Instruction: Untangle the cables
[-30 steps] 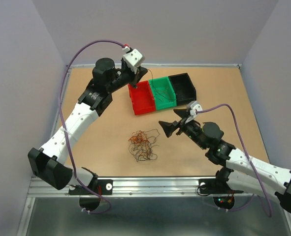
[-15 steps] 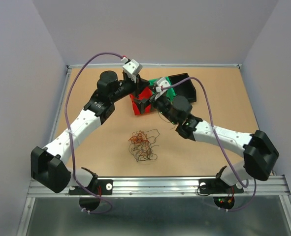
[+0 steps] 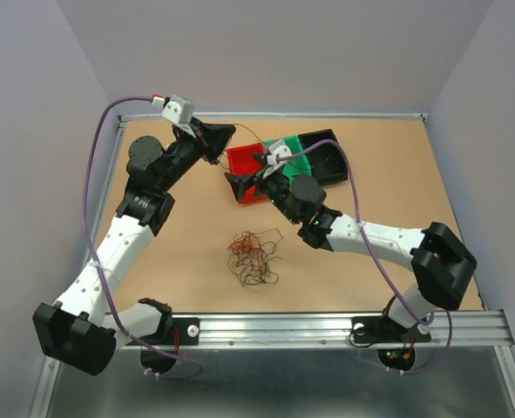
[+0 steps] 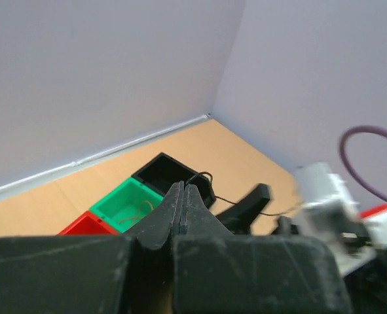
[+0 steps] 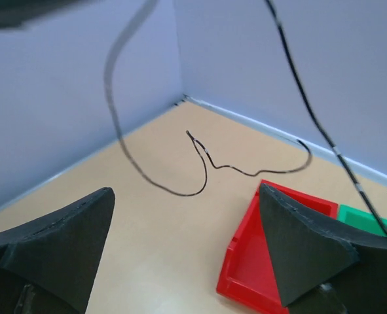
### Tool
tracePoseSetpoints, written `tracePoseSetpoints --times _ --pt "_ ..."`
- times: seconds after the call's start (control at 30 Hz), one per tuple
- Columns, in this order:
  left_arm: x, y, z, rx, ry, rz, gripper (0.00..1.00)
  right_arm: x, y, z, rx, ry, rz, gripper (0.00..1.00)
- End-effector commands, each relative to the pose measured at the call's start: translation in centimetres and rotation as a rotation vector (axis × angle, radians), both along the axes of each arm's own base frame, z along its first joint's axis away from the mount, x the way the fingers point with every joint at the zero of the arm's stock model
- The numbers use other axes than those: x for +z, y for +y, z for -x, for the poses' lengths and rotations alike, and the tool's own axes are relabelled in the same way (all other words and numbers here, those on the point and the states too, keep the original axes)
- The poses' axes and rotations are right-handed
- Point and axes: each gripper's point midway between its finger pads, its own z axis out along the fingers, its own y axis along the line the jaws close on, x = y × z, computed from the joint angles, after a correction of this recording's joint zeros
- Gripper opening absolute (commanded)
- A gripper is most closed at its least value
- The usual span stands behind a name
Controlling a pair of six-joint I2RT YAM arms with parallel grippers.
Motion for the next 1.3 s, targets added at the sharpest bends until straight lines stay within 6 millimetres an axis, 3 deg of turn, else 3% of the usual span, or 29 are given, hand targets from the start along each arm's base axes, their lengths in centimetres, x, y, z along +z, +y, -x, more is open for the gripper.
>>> tracePoseSetpoints --times 0.0,0.07,0.13,0.17,0.2,0.37,0.47,0.53,0.57,0.73,0.8,0.93,1.03,1.27 --pt "-0.5 1.6 -1.6 0.065 0.034 0.049 0.00 5.5 -0.7 3.7 0.084 -0.060 -0.147 0.97" --pt "-1.4 1.8 -2.4 0.094 0.050 0.043 0.00 4.8 -0.8 5.7 0.150 -0.045 -0.116 1.00" --pt "-2.1 1.8 -3.2 0.117 0.068 0.039 0.00 4.2 -2.0 6.4 0.144 -0.026 -0.124 1.00" --pt "-2.2 1.9 -3.5 0.124 0.072 0.039 0.00 2.9 -2.7 6.7 0.136 -0.014 -0.110 1.00" --pt "-2.4 1.8 -3.8 0.129 0.081 0.034 0.00 4.2 -3.9 7.4 0.129 -0.044 -0.160 1.00" --pt "-2.8 2.1 -4.1 0.186 0.067 0.007 0.00 3.6 -6.1 7.1 0.047 -0.048 -0.160 1.00" --pt "-3.1 2.4 -4.5 0.224 0.072 -0.006 0.00 3.6 -6.4 6.3 0.001 -0.054 -0.144 1.00" --pt "-3.6 2.0 -4.6 0.208 0.090 -0.018 0.00 4.4 -5.6 5.7 0.003 -0.089 -0.123 1.00" --pt "-3.7 1.9 -4.6 0.201 0.092 -0.026 0.00 3.5 -5.0 4.7 -0.024 -0.088 -0.083 1.00" --pt "-5.5 1.5 -5.1 0.192 0.137 -0.050 0.00 4.4 -2.6 1.6 0.018 -0.089 -0.095 1.00" --pt "-5.6 1.2 -5.0 0.176 0.140 -0.047 0.00 3.4 -1.6 0.6 0.030 -0.074 -0.083 1.00" --pt "-5.9 1.2 -5.1 0.189 0.144 -0.040 0.00 3.9 -0.3 -0.4 0.045 -0.078 -0.097 1.00" --pt "-6.0 1.3 -5.1 0.191 0.141 -0.030 0.00 3.9 0.2 -1.2 0.030 -0.069 -0.132 1.00" --pt "-6.2 1.1 -5.2 0.189 0.135 -0.052 0.00 4.4 -1.2 -1.2 -0.024 -0.086 -0.152 1.00"
